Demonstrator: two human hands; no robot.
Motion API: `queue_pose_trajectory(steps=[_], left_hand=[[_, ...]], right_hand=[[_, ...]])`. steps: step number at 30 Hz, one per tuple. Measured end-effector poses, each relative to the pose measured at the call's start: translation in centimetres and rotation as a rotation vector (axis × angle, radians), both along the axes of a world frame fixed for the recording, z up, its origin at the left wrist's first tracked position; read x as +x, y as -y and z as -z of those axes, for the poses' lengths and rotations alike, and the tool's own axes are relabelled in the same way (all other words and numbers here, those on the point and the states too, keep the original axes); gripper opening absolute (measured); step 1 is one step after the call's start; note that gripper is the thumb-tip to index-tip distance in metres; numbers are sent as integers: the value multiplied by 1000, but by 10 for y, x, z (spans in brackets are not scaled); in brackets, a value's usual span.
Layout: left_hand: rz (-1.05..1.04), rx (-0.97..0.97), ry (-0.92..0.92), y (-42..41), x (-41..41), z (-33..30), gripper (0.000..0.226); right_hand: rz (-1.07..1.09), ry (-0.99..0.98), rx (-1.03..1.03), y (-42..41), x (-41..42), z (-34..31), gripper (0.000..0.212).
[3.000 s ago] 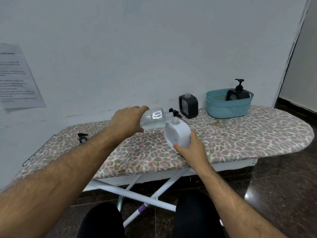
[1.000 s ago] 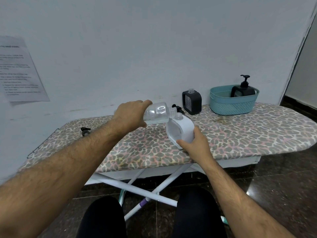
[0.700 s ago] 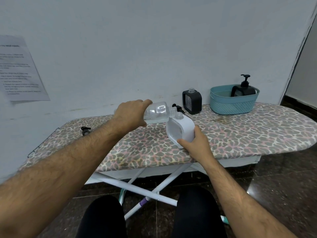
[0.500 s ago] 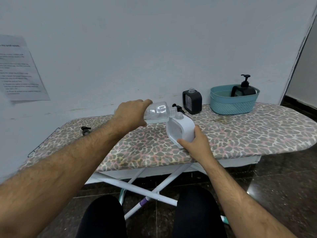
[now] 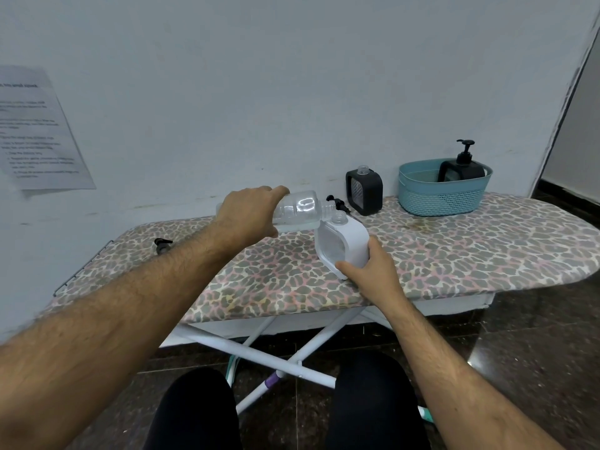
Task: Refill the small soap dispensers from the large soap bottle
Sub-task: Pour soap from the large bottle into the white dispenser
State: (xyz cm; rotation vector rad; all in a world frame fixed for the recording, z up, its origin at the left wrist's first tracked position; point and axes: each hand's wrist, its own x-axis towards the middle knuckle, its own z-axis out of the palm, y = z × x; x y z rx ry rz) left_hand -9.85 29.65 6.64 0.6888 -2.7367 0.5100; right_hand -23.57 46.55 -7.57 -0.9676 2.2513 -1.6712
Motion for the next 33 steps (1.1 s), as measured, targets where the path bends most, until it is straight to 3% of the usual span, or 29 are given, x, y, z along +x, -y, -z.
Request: queue_pose_trajectory(steps=[33], left_hand=[[-2,8,-1,1,-2,0,79]], right_hand=[[2,8,-2,0,0,0,63]])
